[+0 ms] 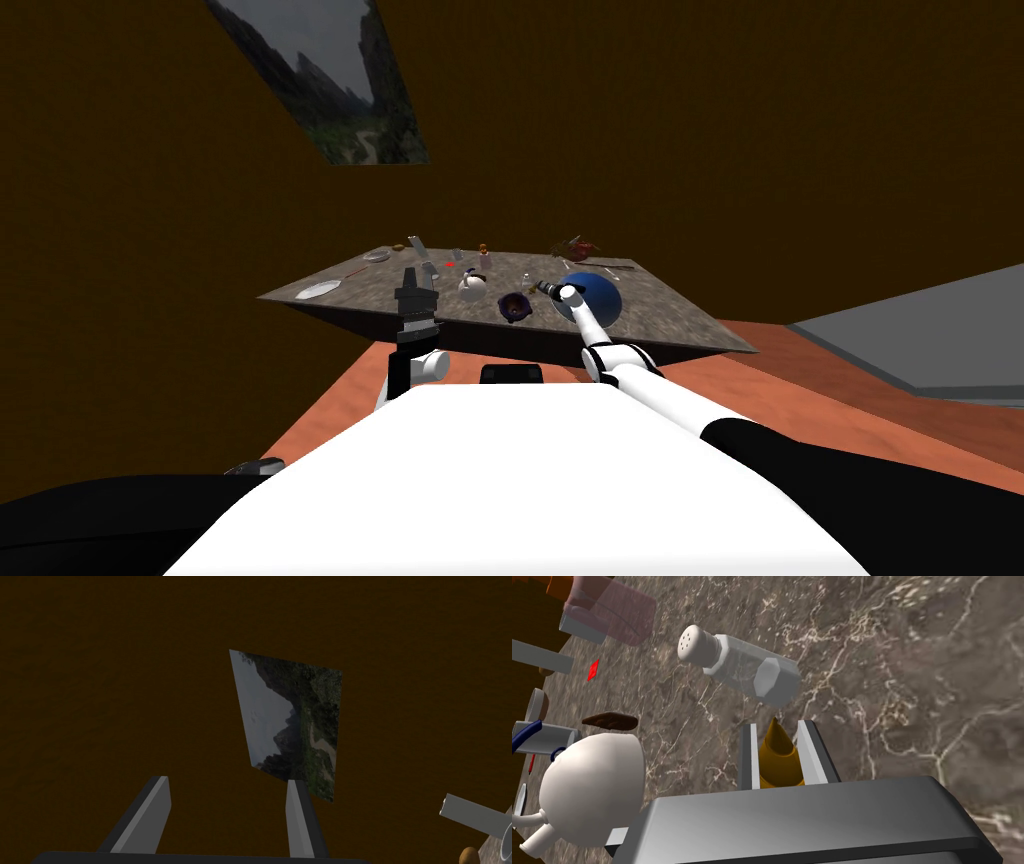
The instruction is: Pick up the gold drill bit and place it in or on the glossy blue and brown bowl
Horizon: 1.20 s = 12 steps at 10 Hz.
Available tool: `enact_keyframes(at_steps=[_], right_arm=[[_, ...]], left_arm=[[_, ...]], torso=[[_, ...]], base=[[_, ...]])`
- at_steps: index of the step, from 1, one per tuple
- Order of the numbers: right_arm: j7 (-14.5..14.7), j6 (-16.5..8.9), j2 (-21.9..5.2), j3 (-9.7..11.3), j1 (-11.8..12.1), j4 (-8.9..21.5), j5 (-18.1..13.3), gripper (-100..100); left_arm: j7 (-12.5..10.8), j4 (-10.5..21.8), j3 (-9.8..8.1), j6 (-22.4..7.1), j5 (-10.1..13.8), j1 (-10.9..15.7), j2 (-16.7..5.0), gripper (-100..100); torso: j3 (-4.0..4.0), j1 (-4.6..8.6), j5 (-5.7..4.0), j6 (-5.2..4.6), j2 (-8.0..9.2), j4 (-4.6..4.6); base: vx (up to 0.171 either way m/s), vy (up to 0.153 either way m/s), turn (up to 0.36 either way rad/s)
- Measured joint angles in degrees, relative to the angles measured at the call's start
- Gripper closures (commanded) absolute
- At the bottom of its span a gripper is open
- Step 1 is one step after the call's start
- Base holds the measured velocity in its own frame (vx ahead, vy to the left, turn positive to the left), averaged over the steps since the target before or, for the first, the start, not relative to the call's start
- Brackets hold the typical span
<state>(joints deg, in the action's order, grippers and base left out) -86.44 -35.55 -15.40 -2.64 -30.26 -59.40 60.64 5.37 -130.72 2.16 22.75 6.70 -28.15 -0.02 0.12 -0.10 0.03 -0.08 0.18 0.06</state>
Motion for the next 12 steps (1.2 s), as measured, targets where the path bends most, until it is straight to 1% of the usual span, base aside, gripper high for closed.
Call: enact_keyframes(at_steps=[1,2,5,7,8,10,11,12], right_arm=[[-0.99,-0.74,-1.3,-0.16,-0.66,0.06,0.25,100],[-3.09,-1.61,-2.47,-0.16,-0.73,-1.17,-0.43,100],[-6.19,-3.41,-5.91,-0.31,-2.35,-1.0,0.46,100],[-9.66,-5.5,-8.39,-0.3,-3.56,-2.0,0.03,100],[-10.73,-6.3,-9.37,-0.21,-4.38,-1.72,0.17,100],[-12.91,-8.08,-11.26,-0.06,-5.15,-2.39,0.16,100],[-13.64,-8.95,-12.11,0.04,-5.74,-2.26,0.28,100],[-14.64,-10.2,-13.29,0.22,-6.4,-2.36,0.3,100]], left_arm=[[0.0,0.0,0.0,0.0,0.0,0.0,0.0,0],[0.0,0.0,0.0,0.0,0.0,0.0,0.0,0],[0.0,0.0,0.0,0.0,0.0,0.0,0.0,0],[0.0,0.0,0.0,0.0,0.0,0.0,0.0,0],[0.0,0.0,0.0,0.0,0.0,0.0,0.0,0],[0.0,0.0,0.0,0.0,0.0,0.0,0.0,0],[0.0,0.0,0.0,0.0,0.0,0.0,0.0,0],[0.0,0.0,0.0,0.0,0.0,0.0,0.0,0]], torso=[[0.01,0.02,0.0,0.01,0.01,0.01],[0.03,0.0,0.0,0.01,0.04,0.01],[0.01,-0.04,0.0,0.02,0.02,0.01],[0.04,-0.14,0.01,0.05,0.07,0.01],[0.01,-0.15,0.01,0.05,0.02,0.0],[0.0,-0.19,0.02,0.06,0.02,-0.02],[0.02,-0.18,0.02,0.06,0.04,-0.01],[0.03,-0.22,0.03,0.05,0.06,0.0]], base=[[-0.041,0.04,-0.011],[-0.036,0.046,-0.013],[-0.037,0.051,-0.011],[-0.037,0.067,-0.016],[-0.022,0.074,-0.015],[-0.038,0.073,-0.016],[-0.041,0.085,-0.025],[-0.051,0.098,-0.037]])
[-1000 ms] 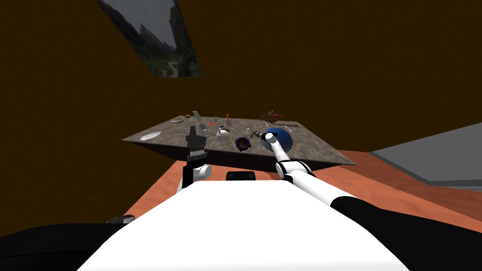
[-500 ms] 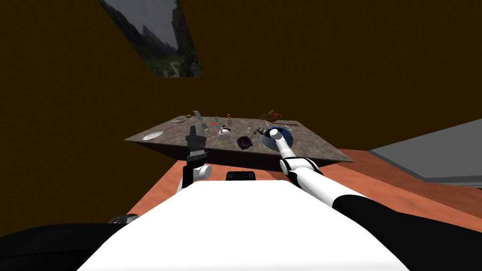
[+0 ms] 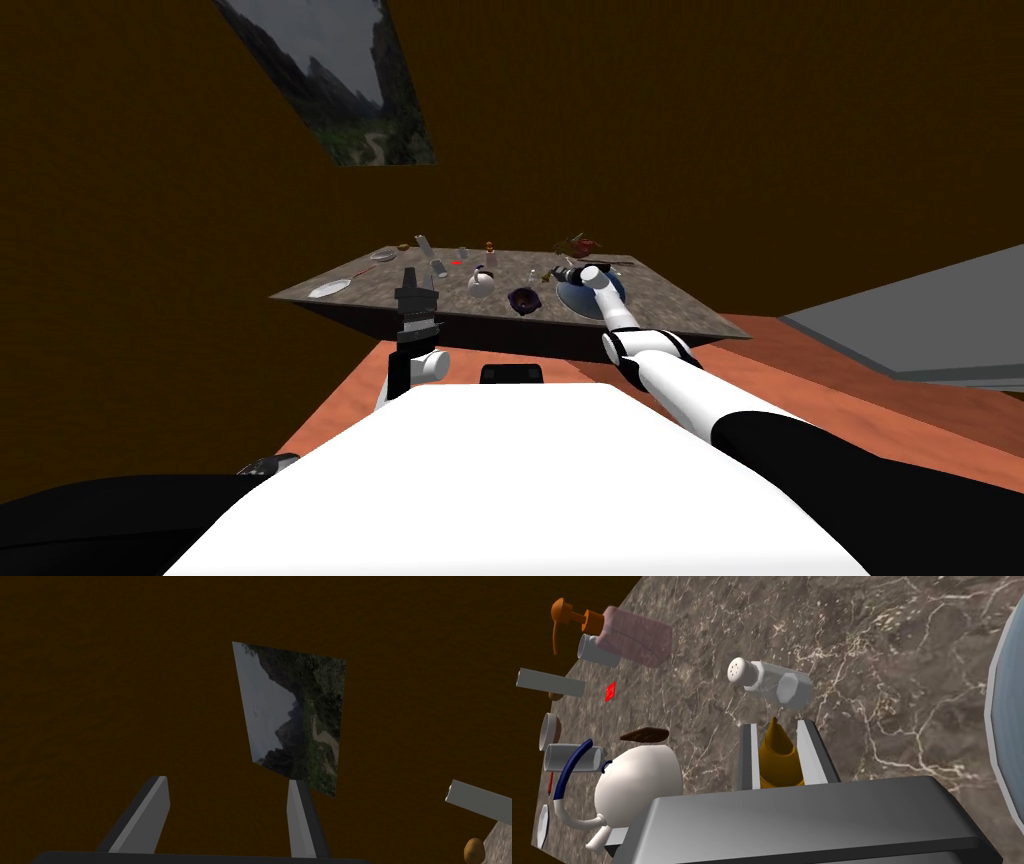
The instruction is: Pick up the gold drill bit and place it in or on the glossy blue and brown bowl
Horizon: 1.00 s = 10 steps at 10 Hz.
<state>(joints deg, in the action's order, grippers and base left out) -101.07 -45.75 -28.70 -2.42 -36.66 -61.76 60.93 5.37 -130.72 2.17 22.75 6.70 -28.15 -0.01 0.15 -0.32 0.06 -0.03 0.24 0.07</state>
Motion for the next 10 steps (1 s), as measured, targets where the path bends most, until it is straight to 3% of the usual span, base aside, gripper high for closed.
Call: enact_keyframes(at_steps=[3,10], right_arm=[[-3.04,-3.36,-2.45,0.74,-1.56,-0.68,-0.71,100],[-6.41,-11.29,-6.11,2.75,-5.76,0.57,-2.22,100]], left_arm=[[0.0,0.0,0.0,0.0,0.0,0.0,0.0,0],[0.0,0.0,0.0,0.0,0.0,0.0,0.0,0]], torso=[[0.0,-0.1,0.03,0.03,0.0,-0.01],[-0.01,-0.21,0.06,0.04,0.01,-0.03]], base=[[-0.038,0.099,-0.031],[-0.051,0.119,-0.042]])
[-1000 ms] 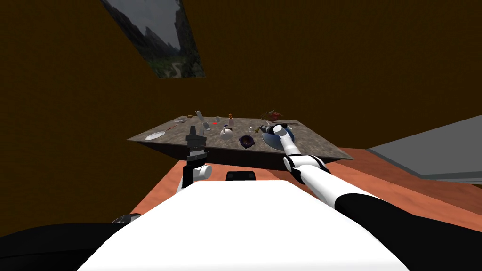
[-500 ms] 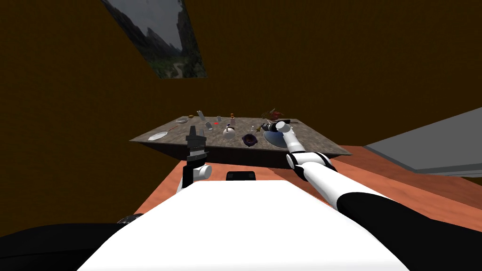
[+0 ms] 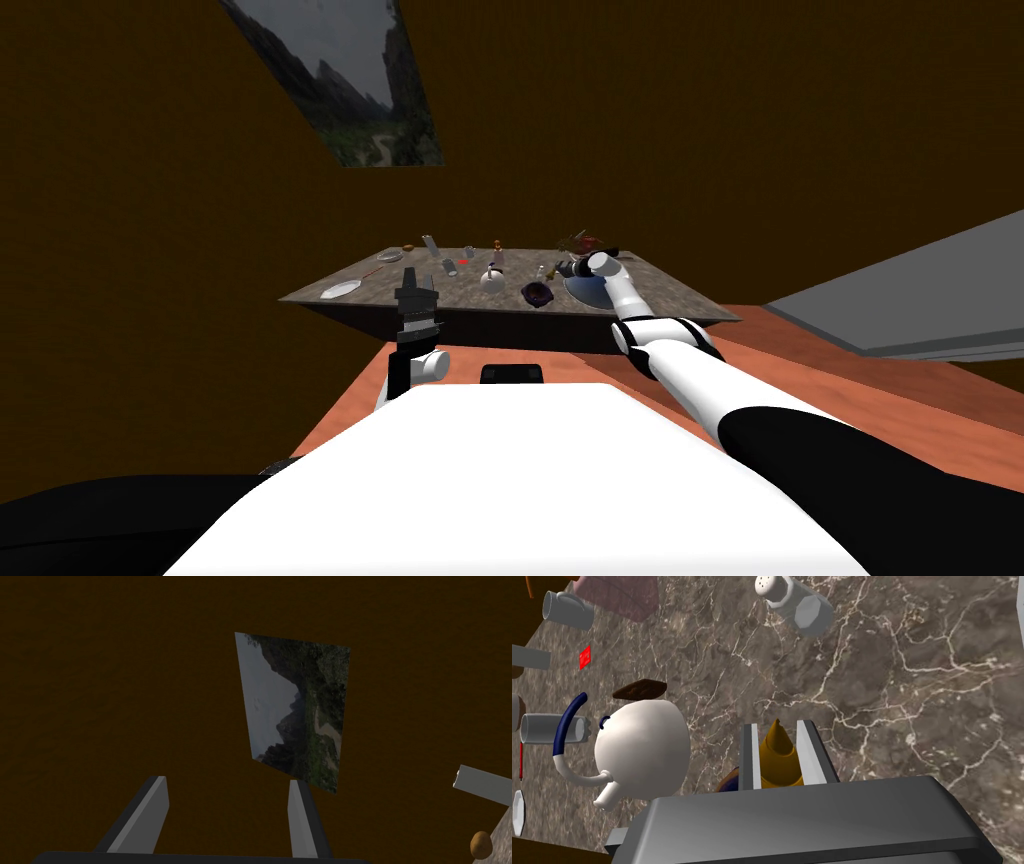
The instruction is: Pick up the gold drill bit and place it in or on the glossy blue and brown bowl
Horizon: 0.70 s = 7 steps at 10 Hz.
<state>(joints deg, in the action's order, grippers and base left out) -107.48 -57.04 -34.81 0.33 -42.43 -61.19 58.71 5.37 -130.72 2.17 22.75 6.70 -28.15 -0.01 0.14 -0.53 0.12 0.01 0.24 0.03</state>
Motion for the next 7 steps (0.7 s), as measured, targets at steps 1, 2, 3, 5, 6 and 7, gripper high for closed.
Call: enact_keyframes(at_steps=[1,2,3,5,6,7], right_arm=[[-0.31,-1.24,-0.31,0.34,-0.58,0.24,-0.3,100],[-0.59,-2.56,-0.63,0.66,-1.07,0.4,-0.53,100],[-0.87,-3.9,-0.9,1.01,-1.64,0.63,-0.8,100],[-1.36,-6.65,-1.43,1.68,-2.76,1.07,-1.23,100],[-1.61,-7.94,-1.65,2.0,-3.14,1.16,-1.44,100],[-1.9,-9.25,-1.9,2.3,-3.6,1.24,-1.62,100]], left_arm=[[0.0,0.0,0.0,0.0,0.0,0.0,0.0,0],[0.0,0.0,0.0,0.0,0.0,0.0,0.0,0],[0.0,0.0,0.0,0.0,0.0,0.0,0.0,0],[0.0,0.0,0.0,0.0,0.0,0.0,0.0,0],[0.0,0.0,0.0,0.0,0.0,0.0,0.0,0],[0.0,0.0,0.0,0.0,0.0,0.0,0.0,0]], torso=[[0.01,-0.03,0.01,0.01,0.02,0.0],[0.01,-0.05,0.02,0.0,0.02,0.01],[0.02,-0.13,0.03,0.02,0.04,0.01],[0.03,-0.08,0.04,0.01,0.05,0.01],[0.02,-0.08,0.04,0.01,0.02,0.01],[0.0,-0.11,0.05,0.02,-0.03,0.01]], base=[[-0.051,0.123,-0.051],[-0.055,0.143,-0.058],[-0.057,0.136,-0.052],[-0.052,0.122,-0.05],[-0.033,0.129,-0.045],[-0.04,0.12,-0.046]])
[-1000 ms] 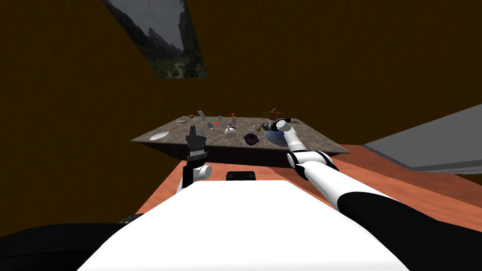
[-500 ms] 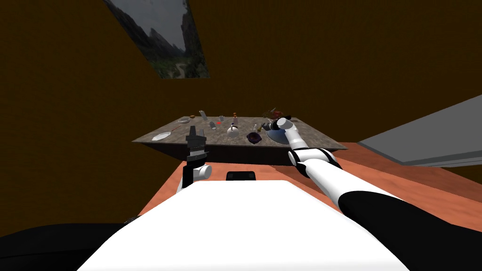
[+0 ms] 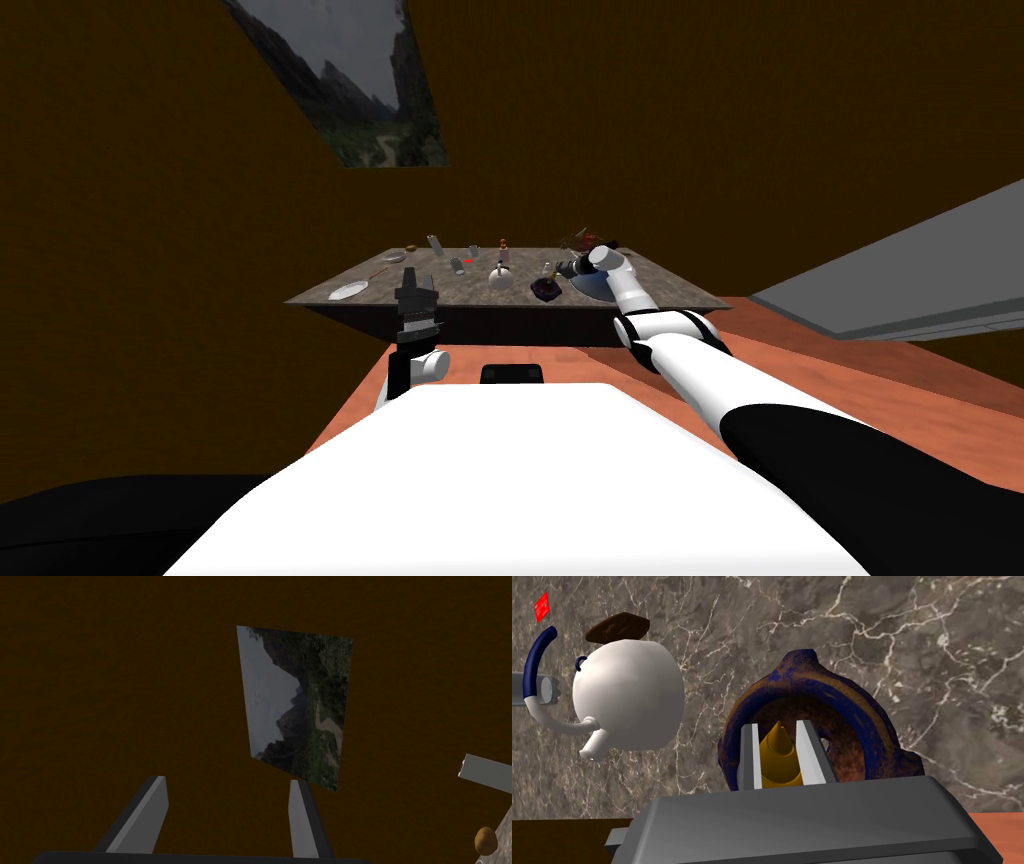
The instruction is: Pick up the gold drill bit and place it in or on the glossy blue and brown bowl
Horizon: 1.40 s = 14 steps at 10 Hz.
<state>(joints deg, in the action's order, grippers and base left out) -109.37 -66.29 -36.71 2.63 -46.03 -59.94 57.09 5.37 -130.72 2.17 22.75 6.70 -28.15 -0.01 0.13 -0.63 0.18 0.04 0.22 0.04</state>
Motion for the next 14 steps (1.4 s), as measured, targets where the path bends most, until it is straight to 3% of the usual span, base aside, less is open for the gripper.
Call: enact_keyframes(at_steps=[3,4,8,9,10,14], right_arm=[[-0.56,-3.16,-0.52,0.75,-1.29,0.52,-0.32,100],[-0.6,-3.4,-0.52,0.79,-1.31,0.56,-0.33,-100],[-0.6,-3.39,-0.51,0.79,-1.31,0.55,-0.32,-100],[-0.6,-3.39,-0.51,0.79,-1.31,0.55,-0.32,0],[-0.6,-3.39,-0.51,0.79,-1.31,0.55,-0.32,-100],[-4.75,-7.33,-3.51,1.77,-4.22,-2.29,1.17,-100]], left_arm=[[0.0,0.0,0.0,0.0,0.0,0.0,-0.01,0],[0.0,0.0,-0.01,0.0,0.0,0.0,-0.01,0],[0.0,0.0,-0.01,0.0,0.0,0.0,-0.01,0],[0.0,0.0,-0.01,0.0,0.0,0.0,-0.01,0],[0.0,0.0,-0.01,0.0,0.0,0.0,-0.01,0],[0.0,0.0,-0.01,0.0,0.0,0.0,-0.01,0]], torso=[[0.01,0.23,-0.04,-0.03,0.02,0.01],[-0.02,0.37,-0.06,-0.02,-0.06,0.01],[-0.1,0.53,-0.11,-0.03,-0.19,-0.03],[-0.11,0.54,-0.11,-0.03,-0.19,-0.03],[-0.11,0.54,-0.11,-0.03,-0.19,-0.03],[-0.1,0.58,-0.11,-0.03,-0.19,-0.02]], base=[[-0.039,0.061,-0.028],[-0.005,0.007,0.001],[0.0,0.0,0.0],[0.0,0.0,0.0],[0.001,-0.006,0.016],[0.002,-0.012,0.013]])
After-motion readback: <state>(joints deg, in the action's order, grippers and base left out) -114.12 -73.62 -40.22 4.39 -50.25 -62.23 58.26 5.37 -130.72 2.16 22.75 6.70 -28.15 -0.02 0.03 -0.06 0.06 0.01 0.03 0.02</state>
